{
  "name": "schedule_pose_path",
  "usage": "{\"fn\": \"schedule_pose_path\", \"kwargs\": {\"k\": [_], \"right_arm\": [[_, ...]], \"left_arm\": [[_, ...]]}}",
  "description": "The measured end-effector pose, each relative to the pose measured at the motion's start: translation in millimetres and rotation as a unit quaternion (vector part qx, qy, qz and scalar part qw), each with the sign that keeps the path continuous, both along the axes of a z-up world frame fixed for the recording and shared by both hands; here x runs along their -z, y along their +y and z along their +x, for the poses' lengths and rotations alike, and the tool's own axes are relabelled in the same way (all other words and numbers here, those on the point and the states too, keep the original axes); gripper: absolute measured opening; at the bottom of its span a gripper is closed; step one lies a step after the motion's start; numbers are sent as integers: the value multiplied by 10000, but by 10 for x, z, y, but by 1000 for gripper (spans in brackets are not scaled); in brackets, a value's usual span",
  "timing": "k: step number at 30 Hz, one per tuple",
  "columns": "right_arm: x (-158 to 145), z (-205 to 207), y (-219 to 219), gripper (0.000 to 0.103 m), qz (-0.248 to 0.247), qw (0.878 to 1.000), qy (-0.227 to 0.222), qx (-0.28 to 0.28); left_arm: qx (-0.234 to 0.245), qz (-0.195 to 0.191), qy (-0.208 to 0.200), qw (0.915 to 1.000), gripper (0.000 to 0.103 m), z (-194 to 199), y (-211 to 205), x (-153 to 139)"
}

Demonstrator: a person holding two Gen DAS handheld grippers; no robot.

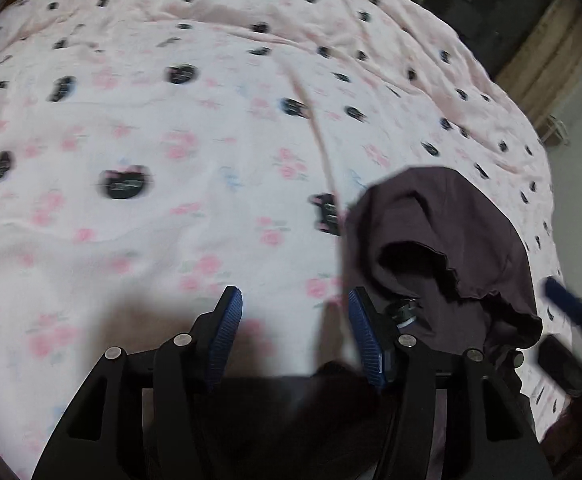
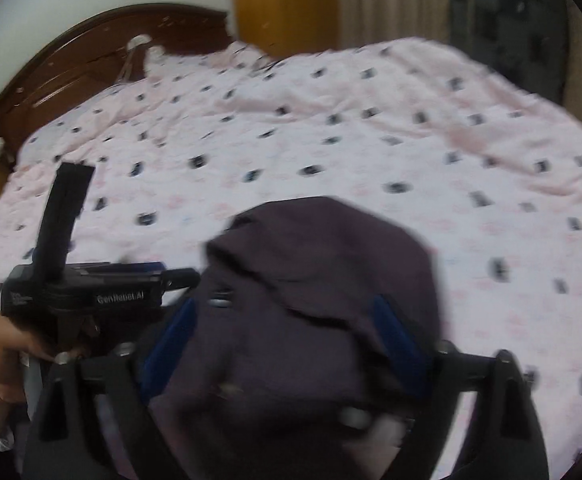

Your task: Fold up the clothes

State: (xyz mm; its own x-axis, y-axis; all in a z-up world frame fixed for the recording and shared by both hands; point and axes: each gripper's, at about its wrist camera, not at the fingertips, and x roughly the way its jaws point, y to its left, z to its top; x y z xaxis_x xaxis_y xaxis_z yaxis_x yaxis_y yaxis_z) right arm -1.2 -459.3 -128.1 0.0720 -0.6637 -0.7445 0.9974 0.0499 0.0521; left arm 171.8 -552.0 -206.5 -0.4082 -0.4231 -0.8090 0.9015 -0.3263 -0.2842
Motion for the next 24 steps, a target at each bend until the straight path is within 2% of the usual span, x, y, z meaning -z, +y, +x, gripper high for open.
{"fn": "schedule_pose_path", "kwargs": {"k": [1,2,6,8,11,15,17,19,21,24], "right_arm": [[52,93,-87,59,120,9998,14,-132],[107,177,-151,50,209,9995,82,-223],[350,504,-426,43,509,9970,390,-438],[417,582,-536,33,589,9964,378,-473],[435,650,-644,32,571,9967,373,-444],[485,642,-795,31,623,9960,590,-248],[517,631,-852,11,709,9954,606,-205],[531,617,-884,2,778,9952,555,-194],[459,583,-858,2,698,9966,407,-175],[273,480,-770,2,502,9982,-227,-254]], "left_arm": [[-38,-63,-91,9999,50,50,19,-41],[-50,-125,-219,9997,50,90,39,-64],[-114,-31,-402,9991,50,240,81,-29],[-188,15,-420,9989,50,315,84,-23],[-234,-53,-444,9987,50,376,103,-59],[-224,24,-430,9988,50,375,74,-35],[-210,114,-435,9988,50,371,58,11],[-209,159,-442,9987,50,370,54,34],[-216,169,-440,9987,50,373,52,34],[-244,185,-386,9988,50,393,48,20]]}}
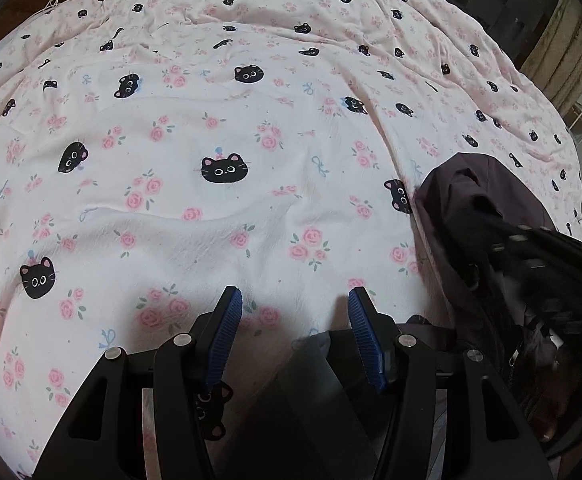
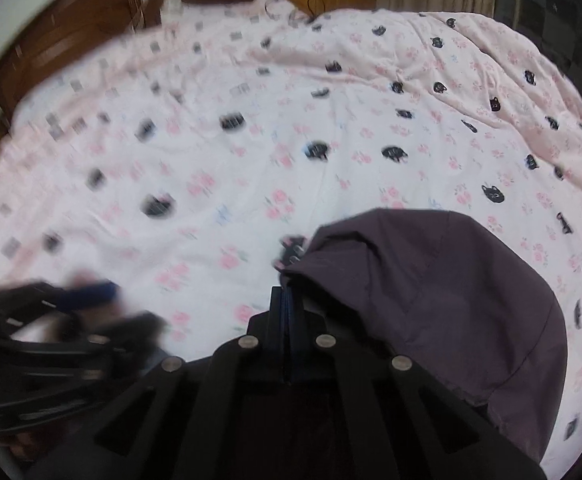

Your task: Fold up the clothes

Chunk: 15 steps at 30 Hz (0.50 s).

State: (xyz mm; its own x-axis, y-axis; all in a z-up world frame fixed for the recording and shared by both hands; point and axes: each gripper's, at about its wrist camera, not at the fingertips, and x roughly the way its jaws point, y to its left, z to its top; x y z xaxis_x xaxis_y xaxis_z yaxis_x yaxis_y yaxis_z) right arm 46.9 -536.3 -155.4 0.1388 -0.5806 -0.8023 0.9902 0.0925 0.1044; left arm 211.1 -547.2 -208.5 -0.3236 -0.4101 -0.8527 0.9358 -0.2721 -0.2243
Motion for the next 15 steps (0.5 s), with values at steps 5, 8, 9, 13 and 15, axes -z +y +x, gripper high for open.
{"fn": "schedule_pose_path", "kwargs": {"k": [5,8,9,13,15], "right_arm": [[-216,-354,97,2,-105,9820,-1885,-24],[-198,-519,102,2,-59,9617,-2740,-21],[-160,-531,88,2,2,9587,-2845,-11],[177,-413,-39,2,608,9580,-2802,23],[359,-273,-90,7,966,9657,-2408,11]], "left_arm": [[-84,53,85,9999,50,38,-16,4],[-138,51,101,9998,50,52,-21,4],[-152,51,102,9998,50,55,-22,4],[-197,42,64,9998,50,57,-30,15],[-211,36,59,9998,50,58,-36,25]]}}
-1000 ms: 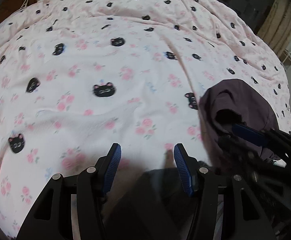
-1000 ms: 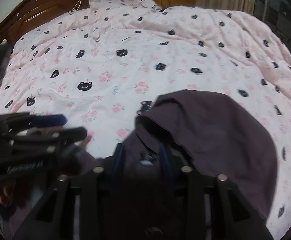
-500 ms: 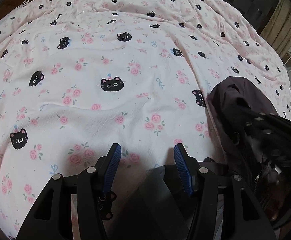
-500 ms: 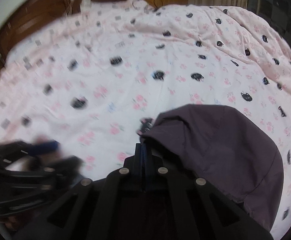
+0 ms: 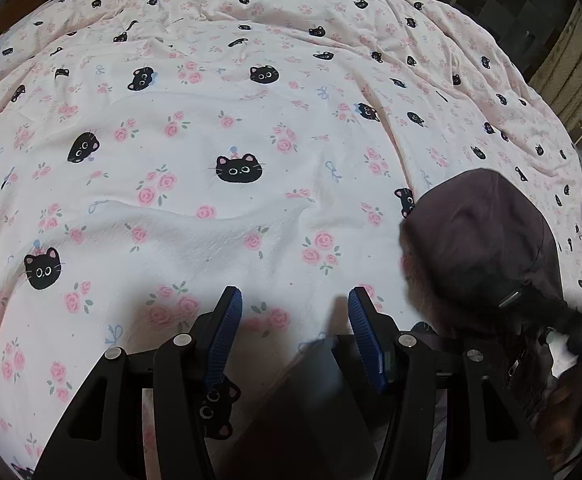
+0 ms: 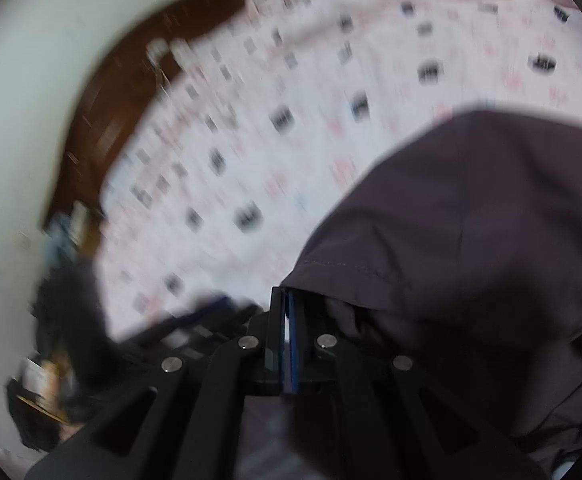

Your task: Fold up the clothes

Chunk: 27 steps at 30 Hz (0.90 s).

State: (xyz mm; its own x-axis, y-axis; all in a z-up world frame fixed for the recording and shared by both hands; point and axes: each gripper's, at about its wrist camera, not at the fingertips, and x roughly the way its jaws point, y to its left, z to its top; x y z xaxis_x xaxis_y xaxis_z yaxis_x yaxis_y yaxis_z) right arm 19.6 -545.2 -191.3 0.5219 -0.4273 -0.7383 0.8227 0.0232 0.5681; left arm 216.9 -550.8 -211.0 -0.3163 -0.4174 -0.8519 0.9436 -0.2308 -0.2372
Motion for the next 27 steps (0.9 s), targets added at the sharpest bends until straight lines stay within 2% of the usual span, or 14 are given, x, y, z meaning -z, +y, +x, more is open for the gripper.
{"fn": "schedule_pose_path", "kwargs": {"k": [3,5,7,10,12,14,16,18,19,20,22,23,25,27], "right_arm": [[118,107,-1,8,182,9989,423,-99],[9,83,71,23,36,9992,375,-109],[-178,23,182,48,-210,9988,428,-108],[-521,-177,388,49,-632,9958,661,-47],[-709,-364,512,49,-833,9917,970,131],[-787,-592,582,49,-836,9878,1255,382],[-779,-838,616,49,-719,9872,1285,605],[-701,-985,634,49,-568,9884,1216,711],[-627,-1053,635,49,-452,9882,1246,768],[-549,-1089,641,49,-348,9872,1312,833],[-353,-1207,676,49,-18,9853,1386,995],[-263,-1255,680,48,99,9843,1400,1067],[-109,-1344,695,36,289,9823,1408,1199],[-90,-1389,737,36,247,9829,1305,1275]], "left_arm": [[-29,-34,45,10000,50,2,-11,-2],[-30,-85,194,9998,50,2,-20,-24],[26,-149,388,9991,50,-28,-34,-54],[133,-250,664,9974,51,-94,-54,-99],[250,-325,829,9957,51,-184,-61,-122],[388,-385,1004,9934,51,-287,-67,-145],[546,-452,1055,9919,51,-403,-68,-147],[648,-537,773,9935,52,-523,-57,-101],[615,-553,373,9959,58,-587,-60,-33],[577,-540,144,9968,62,-616,-70,30],[512,-502,-93,9974,62,-640,-92,138],[488,-512,-148,9974,63,-639,-99,157],[446,-561,-194,9972,63,-623,-107,160],[352,-540,-196,9977,62,-572,-117,144]]}}
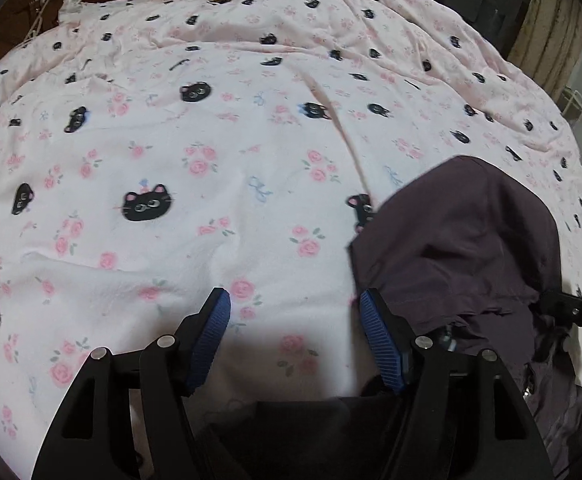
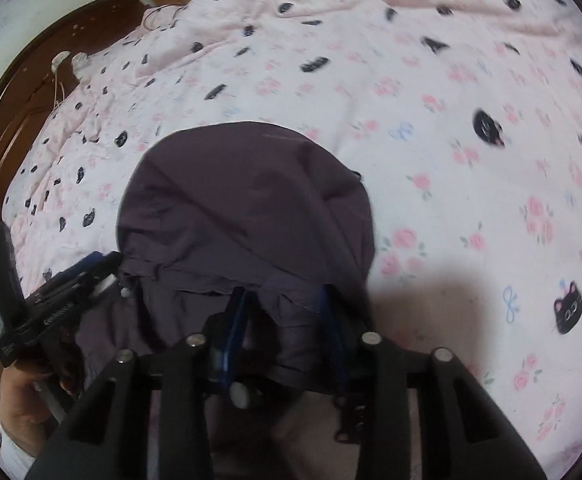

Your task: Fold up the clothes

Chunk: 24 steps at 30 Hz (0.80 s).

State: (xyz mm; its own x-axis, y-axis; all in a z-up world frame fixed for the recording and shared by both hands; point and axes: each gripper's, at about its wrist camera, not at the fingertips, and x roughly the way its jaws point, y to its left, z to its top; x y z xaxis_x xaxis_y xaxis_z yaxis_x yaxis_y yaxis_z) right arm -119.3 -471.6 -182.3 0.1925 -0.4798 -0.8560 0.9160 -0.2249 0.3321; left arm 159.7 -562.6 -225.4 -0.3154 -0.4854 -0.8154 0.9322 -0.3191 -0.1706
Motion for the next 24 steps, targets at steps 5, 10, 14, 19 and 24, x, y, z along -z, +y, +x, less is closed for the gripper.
{"fn": "schedule_pose_path", "kwargs": {"k": [5,10,14,19,24], "right_arm": [[-324,150,220,42,-424,9986,125,-293],[-717,706,630,49,-847,9917,205,-949],[-719,1216,968,49,-808,9850,-303,-1493],[-489,1819,1335,49,-411,9727,-865,-2112],[-221,2135,1467,50,-8,9717,-957,-2159]], "left_arm": [[-46,251,828,9962,62,285,-9,-330],[-86,-67,1639,9864,63,830,191,-815],[-96,-358,1372,9899,63,1211,423,-919],[112,-502,981,9938,63,1515,668,-907],[181,-511,750,9957,63,1746,920,-835]]}}
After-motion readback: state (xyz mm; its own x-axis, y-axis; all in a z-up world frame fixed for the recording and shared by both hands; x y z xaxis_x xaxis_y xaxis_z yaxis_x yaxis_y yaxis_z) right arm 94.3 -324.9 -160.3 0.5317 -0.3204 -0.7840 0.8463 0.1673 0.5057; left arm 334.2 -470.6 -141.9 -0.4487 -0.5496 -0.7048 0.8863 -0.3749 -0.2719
